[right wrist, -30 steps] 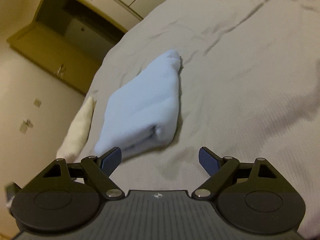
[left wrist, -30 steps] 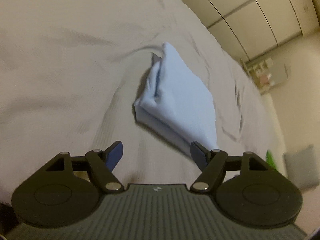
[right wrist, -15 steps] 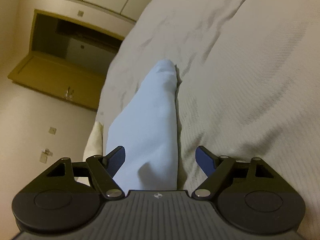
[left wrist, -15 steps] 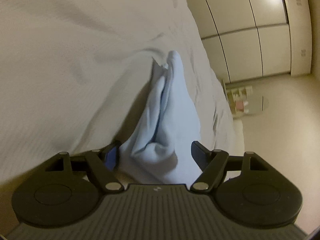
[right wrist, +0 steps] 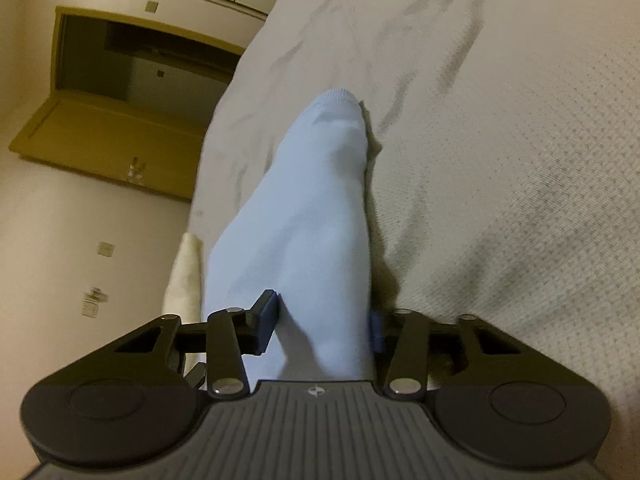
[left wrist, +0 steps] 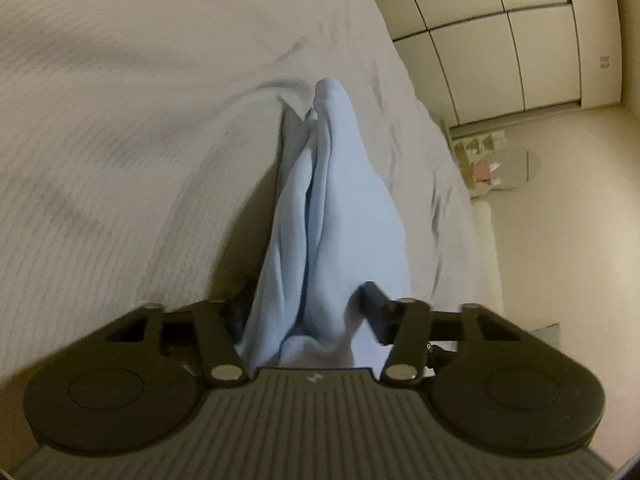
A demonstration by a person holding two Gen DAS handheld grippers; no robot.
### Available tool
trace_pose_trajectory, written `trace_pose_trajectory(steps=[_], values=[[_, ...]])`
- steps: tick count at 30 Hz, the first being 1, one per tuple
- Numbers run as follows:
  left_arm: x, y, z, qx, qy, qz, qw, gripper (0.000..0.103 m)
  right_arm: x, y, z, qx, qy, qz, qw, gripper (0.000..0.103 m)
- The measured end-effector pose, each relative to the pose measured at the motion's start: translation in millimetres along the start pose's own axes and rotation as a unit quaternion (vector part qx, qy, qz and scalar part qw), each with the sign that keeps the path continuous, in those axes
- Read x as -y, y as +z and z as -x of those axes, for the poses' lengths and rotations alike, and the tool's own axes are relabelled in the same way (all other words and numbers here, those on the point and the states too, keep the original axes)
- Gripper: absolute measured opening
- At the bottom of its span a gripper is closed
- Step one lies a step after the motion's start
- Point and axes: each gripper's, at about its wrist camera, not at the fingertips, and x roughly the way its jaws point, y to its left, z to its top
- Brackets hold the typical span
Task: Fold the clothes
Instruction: 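Grasp the folded blue sweatshirt edges with the left tool while the right tool grasps too, then lift the sweatshirt with both tools and carry it onto the cream towel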
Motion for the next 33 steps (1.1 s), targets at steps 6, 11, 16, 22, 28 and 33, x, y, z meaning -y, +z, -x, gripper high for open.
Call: trace_pose_trajectory(steps=[6, 11, 16, 22, 28, 33], values=[[8.3, 0.9, -3.4, -0.014, -0.006, -0.033, 0.9993, 0.026, 6.9, -5.3, 2.9, 0.014, 0.020, 0.004, 1.000, 0.028], [27.3, 8.2, 1.1, -0.028, 0.014, -0.057, 0.9979, 0.020, 3.5, -6.2, 6.3, 0.023, 0.021, -0.019, 0.999, 0.024], [62.7, 26.5, 24.9, -0.029, 0.036, -0.053, 0.9975, 0.018, -46.4, 6.9, 23.7, 0.023, -0.001, -0.011, 1.000, 0.022], [120.2, 68.4, 74.1, -0.030, 0.053, -0.033, 0.9976, 0.018, -124.1, 28.6, 40.0, 0.006, -0.004, -0.018, 1.000, 0.022], [156.9, 117.9, 145.5, -0.001, 0.072, -0.014, 0.9973, 0.018, -213.2, 43.3, 27.1, -0.026, 0.005, -0.018, 0.999, 0.022], [148.6, 193.4, 206.3, 0.027, 0.058, -0.028, 0.9975, 0.018, -294.9, 43.6, -29.0, -0.020, 0.030, 0.010, 0.999, 0.022]])
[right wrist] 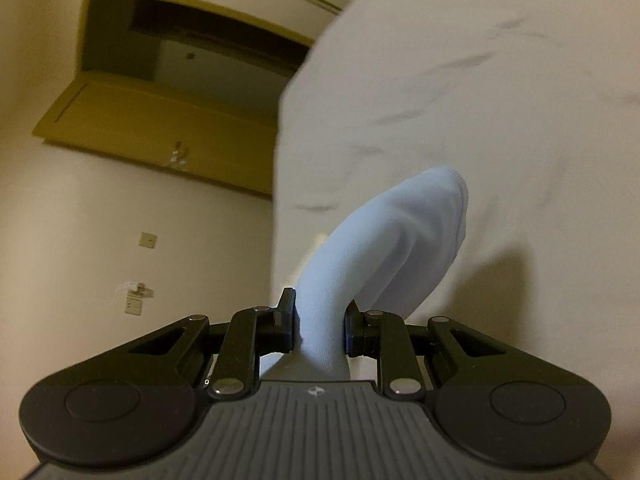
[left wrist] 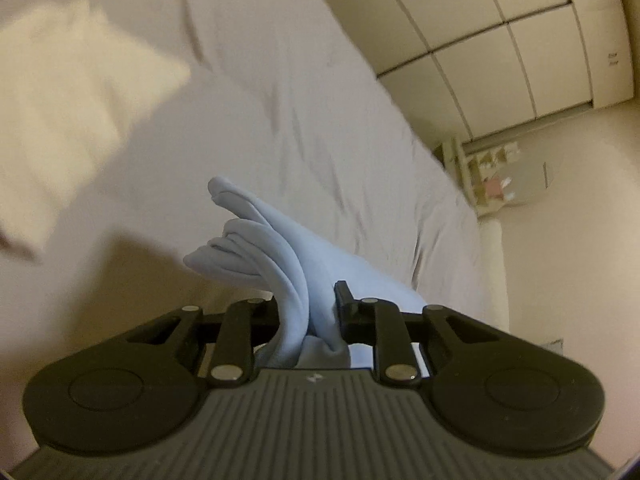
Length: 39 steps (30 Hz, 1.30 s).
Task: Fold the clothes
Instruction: 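Lift the sweatshirt with both tools and carry it onto the cream towel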
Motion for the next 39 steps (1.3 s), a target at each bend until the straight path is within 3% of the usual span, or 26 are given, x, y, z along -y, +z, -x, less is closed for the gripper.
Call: trace_pose_trajectory(steps=[7, 11, 14, 16, 18, 20, 25, 29, 32, 34, 39], values=[[-45.8, 125.4, 87.6, 0.070, -0.002, -0.083, 0.9941, 0.018, -97.2, -17.6, -127.6, 0.033, 0.072, 0.051, 0.996, 0.022], [-113.9, 156.1, 90.3, 0.077, 0.023, -0.103, 0.9915, 0.019, -101.8, -47.6, -205.0, 0.041, 0.090, 0.101, 0.990, 0.023], [-195.2, 159.1, 62.3, 0.036, 0.068, -0.064, 0.9950, 0.020, -64.3, -77.9, -268.4, 0.006, 0.041, 0.082, 0.996, 0.024], [-246.5, 150.2, 35.9, -0.010, 0.109, -0.022, 0.9937, 0.020, -32.0, -101.6, -307.7, -0.041, -0.036, 0.070, 0.996, 0.025], [-271.6, 138.9, 31.8, -0.014, 0.099, 0.001, 0.9949, 0.020, -10.0, -120.1, -327.6, -0.072, -0.090, 0.057, 0.992, 0.028], [-276.8, 136.1, 37.7, 0.000, 0.078, 0.009, 0.9969, 0.019, -4.7, -124.4, -324.2, -0.063, -0.087, 0.045, 0.993, 0.030], [-254.4, 145.1, 52.7, 0.019, 0.082, -0.046, 0.9954, 0.016, -30.2, -116.2, -311.3, -0.055, -0.080, 0.086, 0.992, 0.030], [-259.2, 144.3, 60.0, 0.017, 0.082, -0.046, 0.9954, 0.016, -33.7, -129.3, -301.1, -0.060, -0.074, 0.108, 0.990, 0.028], [-265.5, 130.3, 42.8, -0.005, 0.102, -0.031, 0.9943, 0.020, -26.7, -136.6, -308.8, -0.082, -0.126, 0.149, 0.977, 0.033], [-261.8, 127.9, 44.4, -0.003, 0.102, -0.027, 0.9944, 0.023, -28.5, -132.1, -311.0, -0.071, -0.162, 0.154, 0.972, 0.052], [-232.4, 131.2, 68.9, 0.021, 0.153, -0.040, 0.9872, 0.027, -60.8, -124.8, -301.9, -0.051, -0.235, 0.223, 0.945, 0.057]])
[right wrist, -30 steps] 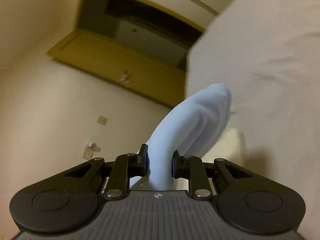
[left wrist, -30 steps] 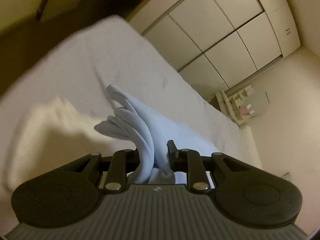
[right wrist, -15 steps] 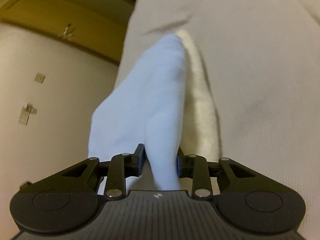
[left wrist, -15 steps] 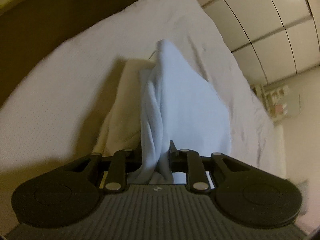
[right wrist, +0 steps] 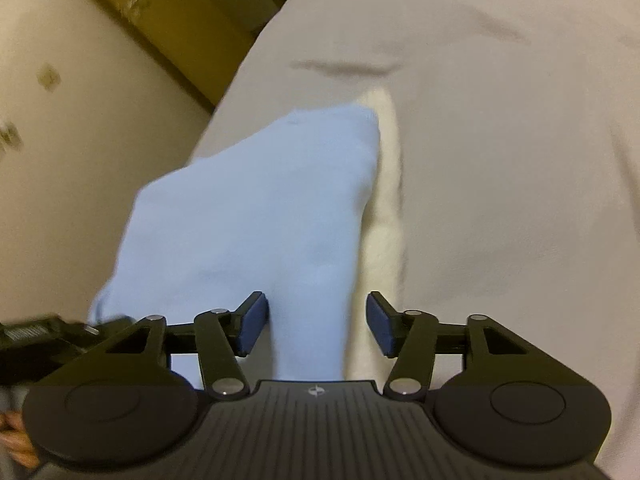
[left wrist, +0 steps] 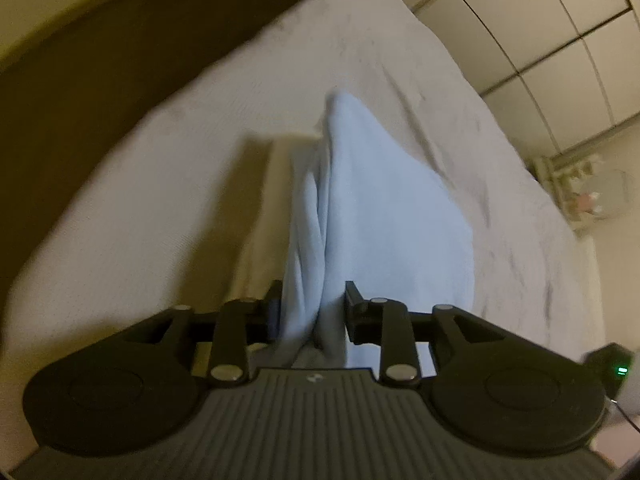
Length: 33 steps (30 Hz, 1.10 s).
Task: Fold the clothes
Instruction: 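Lift the sweatshirt with both tools and carry it onto the cream towel, then lower the sweatshirt onto the towel and release it with both tools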
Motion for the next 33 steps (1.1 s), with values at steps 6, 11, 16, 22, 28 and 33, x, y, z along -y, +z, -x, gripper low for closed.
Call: trace_pose_trajectory(steps=[6, 11, 16, 22, 28, 33], values=[[41.8, -14.0, 57.5, 0.012, 0.096, -0.189, 0.9772, 0.010, -32.8, -13.8, 51.4, -0.005, -0.025, 0.090, 0.996, 0.035], [72.8, -42.9, 44.5, -0.015, 0.087, -0.317, 0.9444, 0.009, -81.1, -47.5, 51.4, -0.032, -0.013, 0.200, 0.979, 0.027], [47.8, -54.4, 1.7, -0.042, 0.120, -0.322, 0.9381, 0.003, -95.6, -74.4, 23.8, -0.055, -0.016, 0.252, 0.966, 0.027], [29.4, -47.1, -10.4, -0.051, 0.111, -0.295, 0.9476, 0.003, -111.9, -91.0, -8.0, -0.054, -0.027, 0.311, 0.948, 0.031], [40.7, -34.6, 17.2, -0.045, 0.102, -0.284, 0.9522, 0.003, -114.9, -81.7, 17.7, -0.062, -0.022, 0.289, 0.955, 0.031], [59.5, -11.2, 32.0, -0.005, 0.092, -0.282, 0.9549, 0.005, -120.0, -53.2, 30.6, -0.042, -0.010, 0.260, 0.965, 0.031]])
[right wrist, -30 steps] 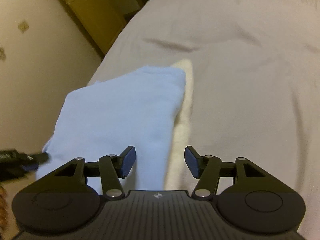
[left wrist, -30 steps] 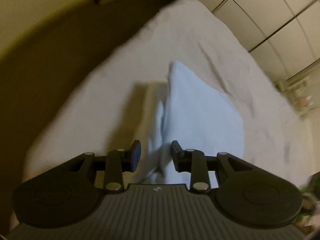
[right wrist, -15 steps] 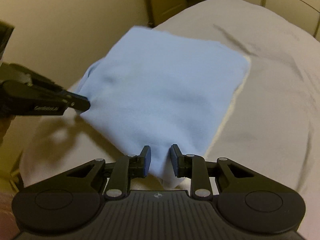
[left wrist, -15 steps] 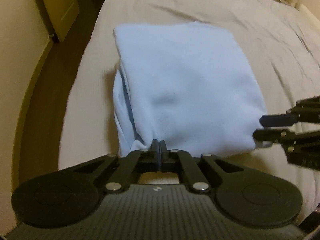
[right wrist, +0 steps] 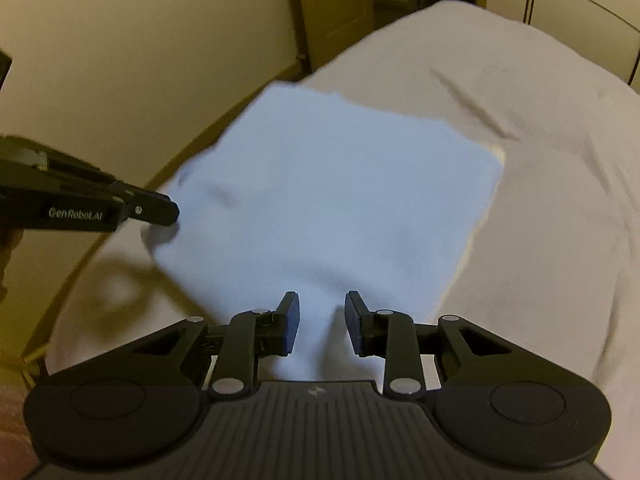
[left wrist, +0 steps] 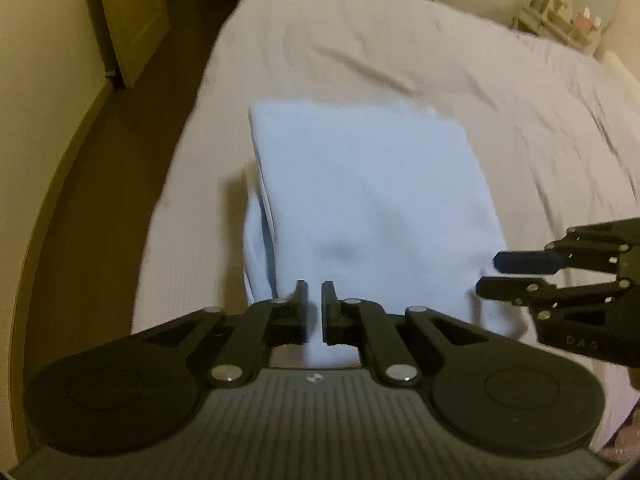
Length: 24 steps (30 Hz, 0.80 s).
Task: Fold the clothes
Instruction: 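Lower the sweatshirt onto the towel and release it with both tools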
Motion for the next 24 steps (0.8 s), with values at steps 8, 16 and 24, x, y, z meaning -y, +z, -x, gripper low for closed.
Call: trace_pose_trajectory(steps=[8, 16, 24], values=[[-22.5, 14.8, -67.0, -0.041, 0.009, 0.014, 0.9990, 0.008, 6.0, 38.8, -57.0, -0.036, -0.012, 0.007, 0.999, 0.031], [-37.3, 40.6, -67.8, -0.049, -0.008, 0.035, 0.9982, 0.008, 8.5, 67.9, -69.4, -0.051, -0.001, 0.013, 0.999, 0.031], [-40.2, 93.5, -89.7, -0.022, -0.020, 0.038, 0.9988, 0.008, 38.7, 108.1, -78.3, -0.021, -0.020, -0.033, 0.999, 0.031]])
